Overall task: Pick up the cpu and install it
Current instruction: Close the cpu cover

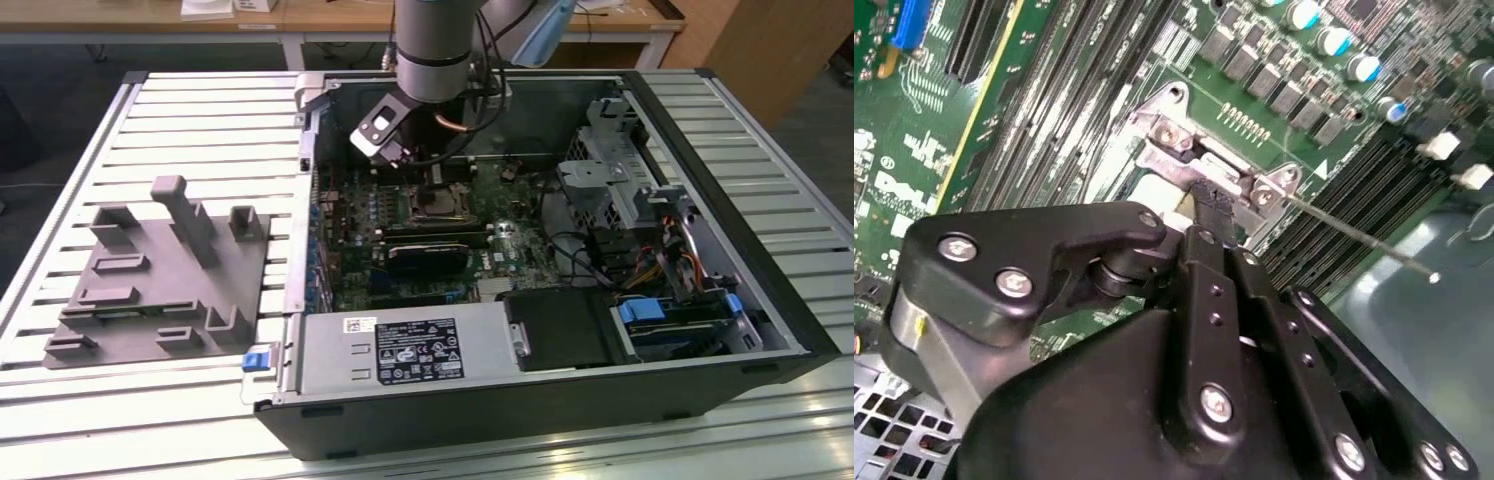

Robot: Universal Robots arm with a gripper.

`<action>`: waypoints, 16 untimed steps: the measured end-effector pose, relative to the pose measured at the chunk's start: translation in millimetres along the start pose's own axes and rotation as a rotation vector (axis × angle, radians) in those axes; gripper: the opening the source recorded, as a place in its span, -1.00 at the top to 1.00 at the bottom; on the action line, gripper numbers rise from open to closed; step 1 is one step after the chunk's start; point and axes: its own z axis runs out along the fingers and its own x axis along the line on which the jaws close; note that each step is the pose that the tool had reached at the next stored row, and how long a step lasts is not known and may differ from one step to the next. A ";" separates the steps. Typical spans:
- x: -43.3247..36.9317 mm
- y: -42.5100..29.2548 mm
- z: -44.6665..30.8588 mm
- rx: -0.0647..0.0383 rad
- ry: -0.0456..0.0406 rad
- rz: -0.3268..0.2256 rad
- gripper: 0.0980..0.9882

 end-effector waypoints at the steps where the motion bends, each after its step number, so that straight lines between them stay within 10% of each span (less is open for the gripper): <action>1: 0.0 -0.8 0.0 0.000 0.0000 0.000 0.98; 16: 0.2 7.9 3.2 -0.002 0.0022 -0.001 0.98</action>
